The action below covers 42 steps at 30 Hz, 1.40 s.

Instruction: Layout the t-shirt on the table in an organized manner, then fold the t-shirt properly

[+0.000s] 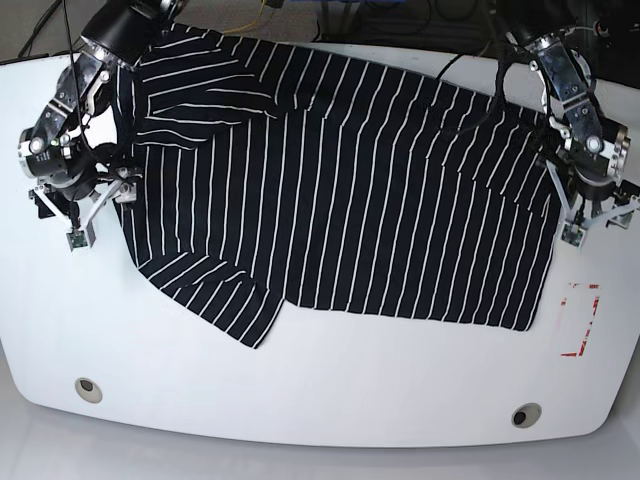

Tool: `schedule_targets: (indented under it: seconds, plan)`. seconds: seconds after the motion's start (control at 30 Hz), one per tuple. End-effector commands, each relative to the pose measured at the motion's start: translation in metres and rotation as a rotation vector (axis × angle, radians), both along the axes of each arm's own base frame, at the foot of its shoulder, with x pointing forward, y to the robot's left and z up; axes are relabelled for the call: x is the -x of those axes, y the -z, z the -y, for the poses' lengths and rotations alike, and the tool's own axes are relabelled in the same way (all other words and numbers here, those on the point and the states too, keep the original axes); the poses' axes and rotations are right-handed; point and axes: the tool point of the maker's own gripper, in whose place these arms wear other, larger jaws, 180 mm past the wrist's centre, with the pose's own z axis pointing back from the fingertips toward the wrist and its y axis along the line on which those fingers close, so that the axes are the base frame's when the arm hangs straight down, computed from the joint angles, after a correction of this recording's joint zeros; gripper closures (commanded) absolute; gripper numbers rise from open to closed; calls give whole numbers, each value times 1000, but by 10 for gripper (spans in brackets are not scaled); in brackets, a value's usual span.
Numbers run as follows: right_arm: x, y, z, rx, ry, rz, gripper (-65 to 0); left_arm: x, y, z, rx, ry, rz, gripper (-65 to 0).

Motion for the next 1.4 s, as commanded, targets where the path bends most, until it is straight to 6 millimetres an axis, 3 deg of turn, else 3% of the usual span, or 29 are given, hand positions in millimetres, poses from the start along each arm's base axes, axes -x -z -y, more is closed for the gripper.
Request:
schedule_targets:
  seconds: [0.0, 0.17, 0.37, 0.63, 0.8, 0.9, 1.13, 1.37]
  plan:
    - [-21, -15, 3, -12, -1, 65, -569, -26, -30, 2, -16, 19, 98, -388]
    - [-54, -16, 4, -89, 12, 84, -569, -63, -47, 19, 7, 76, 154, -388]
    - [-93, -15, 0, -172, -7, 125, -569, -102, -46, 35, 72, 151, 197, -388]
    - [-133, -8, -6, -269, -40, 167, -569, -137, -36, 41, 159, 186, 206, -388]
    - [-148, 3, -3, -323, -16, 163, -569, -152, -24, 47, 215, 209, 195, -388]
    - [-156, 8, -3, -343, -8, 177, -569, -156, -20, 38, 229, 195, 190, -387]
    - [-156, 22, 0, -367, 9, 168, -569, -159, -16, 30, 268, 163, 189, -387]
    - [-152, 37, -4, -404, 22, 165, -569, -162, -14, 36, 316, 178, 206, -387]
